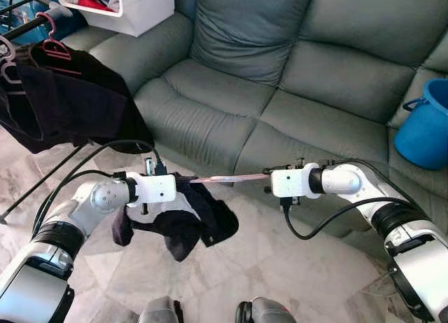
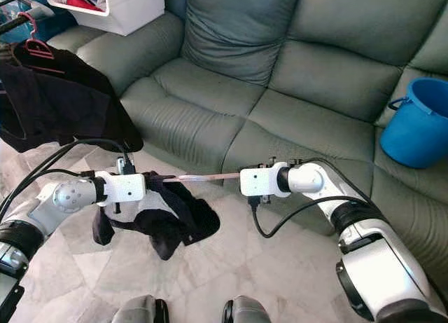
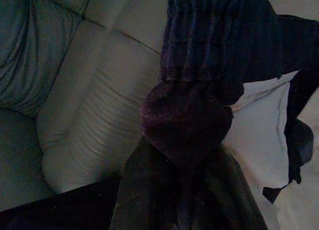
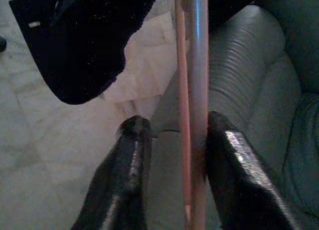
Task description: Hang hanger
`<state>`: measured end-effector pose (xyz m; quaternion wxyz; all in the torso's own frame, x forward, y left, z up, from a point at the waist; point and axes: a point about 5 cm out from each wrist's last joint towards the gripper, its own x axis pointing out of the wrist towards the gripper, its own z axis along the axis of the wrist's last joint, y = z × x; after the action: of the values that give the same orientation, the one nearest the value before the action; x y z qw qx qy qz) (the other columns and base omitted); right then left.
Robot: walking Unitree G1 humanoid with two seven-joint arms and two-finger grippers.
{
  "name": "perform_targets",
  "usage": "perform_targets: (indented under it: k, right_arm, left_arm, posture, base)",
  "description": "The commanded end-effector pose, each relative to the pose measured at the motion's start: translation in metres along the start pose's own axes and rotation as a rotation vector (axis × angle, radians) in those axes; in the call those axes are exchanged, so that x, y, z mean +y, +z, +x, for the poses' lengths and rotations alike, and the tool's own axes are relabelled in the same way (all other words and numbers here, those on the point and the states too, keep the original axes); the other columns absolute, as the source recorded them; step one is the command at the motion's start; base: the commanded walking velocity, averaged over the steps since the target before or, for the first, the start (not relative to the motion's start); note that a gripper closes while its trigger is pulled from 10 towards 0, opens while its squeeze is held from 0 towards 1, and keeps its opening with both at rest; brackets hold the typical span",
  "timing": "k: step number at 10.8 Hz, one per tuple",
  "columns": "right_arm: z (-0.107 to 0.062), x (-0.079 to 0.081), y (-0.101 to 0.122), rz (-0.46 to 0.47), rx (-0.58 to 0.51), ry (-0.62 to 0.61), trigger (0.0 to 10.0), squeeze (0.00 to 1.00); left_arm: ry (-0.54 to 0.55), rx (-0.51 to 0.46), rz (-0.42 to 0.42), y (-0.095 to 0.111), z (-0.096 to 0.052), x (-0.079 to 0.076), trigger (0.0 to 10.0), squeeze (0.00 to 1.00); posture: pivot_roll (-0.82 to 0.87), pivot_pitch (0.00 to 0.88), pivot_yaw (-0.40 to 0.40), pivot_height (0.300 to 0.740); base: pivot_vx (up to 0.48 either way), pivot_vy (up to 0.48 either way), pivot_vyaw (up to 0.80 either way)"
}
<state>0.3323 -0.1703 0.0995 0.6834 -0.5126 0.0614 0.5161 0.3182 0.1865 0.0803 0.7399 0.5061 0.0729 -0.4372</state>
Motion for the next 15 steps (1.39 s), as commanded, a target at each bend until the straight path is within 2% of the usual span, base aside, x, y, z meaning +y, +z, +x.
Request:
perform_targets:
  k: [1,5,10,11,12,15]
  right_arm:
    - [0.001,-0.005,0.003,-0.036,-0.007,-0.012,0.0,0.00]
    - [0.001,-0.009,0.005,-0.068,-0.025,-0.112,0.0,0.00]
    - [0.001,-0.005,0.004,-0.052,-0.043,-0.136,0.0,0.00]
    - [0.001,-0.004,0.004,-0.047,-0.047,-0.139,0.0,0.00]
    - [0.001,0.001,0.002,-0.025,-0.056,-0.154,0.0,0.00]
    - [-0.002,-0.003,0.000,0.010,-0.058,-0.243,0.0,0.00]
  left_arm:
    - [0.031,-0.026,0.002,0.005,0.000,0.007,10.0,0.00]
    - [0.033,-0.022,-0.010,0.005,0.001,0.007,10.0,0.00]
    - [0.036,-0.023,-0.018,0.006,0.002,0.008,10.0,0.00]
    - [0.041,-0.025,-0.023,0.006,0.003,0.008,10.0,0.14]
    - [0.066,-0.035,-0.037,0.006,0.003,0.008,10.0,1.00]
    - [0.123,-0.055,-0.032,0.008,0.001,0.015,10.0,1.00]
  posture:
    - [-0.06,0.060,-0.050,0.740]
    - [-0.06,0.056,-0.053,0.740]
    - [-0.07,0.049,-0.049,0.740]
    - [-0.07,0.048,-0.050,0.740]
    - [-0.07,0.048,-0.052,0.740]
    - [-0.07,0.049,-0.053,0.740]
  base:
    - [0.000,0.000,0.00]
    - [0.000,0.000,0.00]
    - [0.000,0.000,0.00]
    - [0.000,0.000,0.00]
    - [0.000,0.000,0.00]
    - [0.000,0.000,0.00]
